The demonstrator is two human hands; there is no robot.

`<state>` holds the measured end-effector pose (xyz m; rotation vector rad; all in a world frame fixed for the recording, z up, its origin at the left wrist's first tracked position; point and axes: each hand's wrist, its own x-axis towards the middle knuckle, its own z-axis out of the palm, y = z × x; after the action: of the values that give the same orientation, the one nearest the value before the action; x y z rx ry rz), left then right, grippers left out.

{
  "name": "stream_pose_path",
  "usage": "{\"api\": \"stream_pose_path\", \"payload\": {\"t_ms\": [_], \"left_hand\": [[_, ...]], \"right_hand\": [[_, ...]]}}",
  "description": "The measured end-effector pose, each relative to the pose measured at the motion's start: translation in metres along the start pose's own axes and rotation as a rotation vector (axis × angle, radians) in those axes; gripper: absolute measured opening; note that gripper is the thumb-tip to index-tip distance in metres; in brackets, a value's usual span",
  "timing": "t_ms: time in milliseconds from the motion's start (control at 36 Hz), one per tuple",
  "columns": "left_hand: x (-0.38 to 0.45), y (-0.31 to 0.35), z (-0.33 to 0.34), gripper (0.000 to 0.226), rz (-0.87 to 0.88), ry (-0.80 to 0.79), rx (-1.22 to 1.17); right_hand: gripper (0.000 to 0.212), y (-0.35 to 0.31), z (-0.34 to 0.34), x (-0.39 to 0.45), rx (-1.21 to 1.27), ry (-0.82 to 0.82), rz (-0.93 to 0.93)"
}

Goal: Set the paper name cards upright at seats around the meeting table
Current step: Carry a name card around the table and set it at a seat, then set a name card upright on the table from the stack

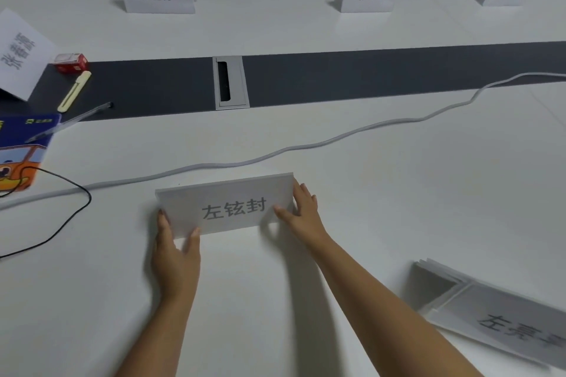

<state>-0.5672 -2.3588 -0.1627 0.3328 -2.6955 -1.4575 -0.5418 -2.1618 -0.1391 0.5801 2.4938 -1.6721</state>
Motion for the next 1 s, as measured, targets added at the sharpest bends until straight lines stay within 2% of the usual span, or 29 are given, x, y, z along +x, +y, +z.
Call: {"api": "stream_pose_path", "payload": {"t_ms": [111, 222, 389, 472, 556, 611, 667, 722, 778, 833, 889, 1000], "left_hand": [[-0.015, 0.007, -0.005, 0.075, 0.009, 0.036, -0.02], [-0.059, 0.012, -0.004, 0.075, 0.018, -0.02, 0.011], [-0.134, 0.03, 0.022, 0.085, 0.191, -0.291, -0.087], [-0.164, 0.061, 0.042, 0.074, 0.338, -0.461, -0.113], [-0.193, 0.099, 0.065, 0.05, 0.391, -0.657, -0.111], [-0.21, 0.126, 0.079, 0.056, 0.372, -0.783, -0.121], [-0.223, 0.148, 0.093, 0.058, 0.366, -0.851, -0.125], [-0.233, 0.164, 0.106, 0.057, 0.369, -0.876, -0.124], [-0.24, 0.172, 0.117, 0.052, 0.38, -0.877, -0.094], [-0.242, 0.174, 0.121, 0.046, 0.348, -0.852, -0.057], [-0.241, 0.172, 0.121, 0.04, 0.322, -0.8, -0.038], [-0.239, 0.164, 0.112, 0.031, 0.314, -0.697, -0.009]], "right_hand": [[0.068, -0.006, -0.015, -0.032, 0.123, 0.045, 0.061], [0.055, -0.005, -0.047, -0.091, 0.026, 0.152, 0.025], [0.046, -0.01, -0.117, -0.173, -0.064, 0.419, -0.105], [0.045, -0.012, -0.162, -0.207, -0.109, 0.608, -0.154], [0.025, -0.001, -0.208, -0.232, -0.185, 0.77, -0.06], [0.035, 0.013, -0.239, -0.241, -0.322, 0.695, 0.108], [0.054, 0.029, -0.267, -0.246, -0.427, 0.509, 0.321], [0.069, 0.041, -0.285, -0.247, -0.378, 0.348, 0.533], [0.073, 0.053, -0.295, -0.246, -0.365, 0.223, 0.655], [0.064, 0.064, -0.3, -0.242, -0.415, 0.158, 0.679], [0.053, 0.071, -0.304, -0.238, -0.445, 0.188, 0.634], [0.061, 0.083, -0.309, -0.227, -0.402, 0.207, 0.499]]}}
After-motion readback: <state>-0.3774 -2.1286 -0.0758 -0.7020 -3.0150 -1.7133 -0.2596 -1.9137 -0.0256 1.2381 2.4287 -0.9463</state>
